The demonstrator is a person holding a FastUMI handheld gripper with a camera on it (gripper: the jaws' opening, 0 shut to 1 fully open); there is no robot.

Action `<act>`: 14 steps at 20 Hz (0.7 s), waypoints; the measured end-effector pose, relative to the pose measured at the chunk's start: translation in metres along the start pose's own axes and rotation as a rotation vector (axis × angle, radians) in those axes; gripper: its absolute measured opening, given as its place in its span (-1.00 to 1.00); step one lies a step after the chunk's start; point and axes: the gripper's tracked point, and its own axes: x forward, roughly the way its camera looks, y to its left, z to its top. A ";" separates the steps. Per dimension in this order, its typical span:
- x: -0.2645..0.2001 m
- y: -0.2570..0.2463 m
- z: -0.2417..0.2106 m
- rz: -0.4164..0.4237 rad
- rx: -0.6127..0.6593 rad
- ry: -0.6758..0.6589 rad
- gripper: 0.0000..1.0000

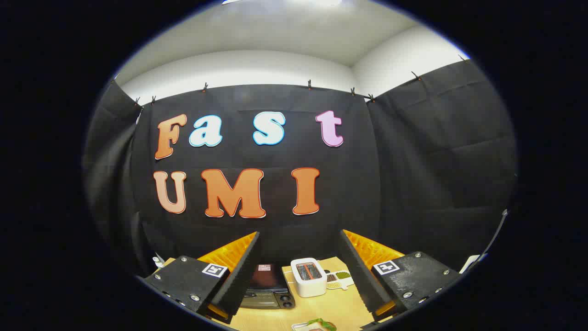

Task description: Open the toaster oven, put the food inside, and close the toaster oven door.

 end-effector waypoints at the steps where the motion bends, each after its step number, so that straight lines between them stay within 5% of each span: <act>1: -0.001 0.005 -0.001 0.003 -0.010 0.003 0.99; 14: 0.014 0.049 -0.022 0.085 -0.048 0.057 0.99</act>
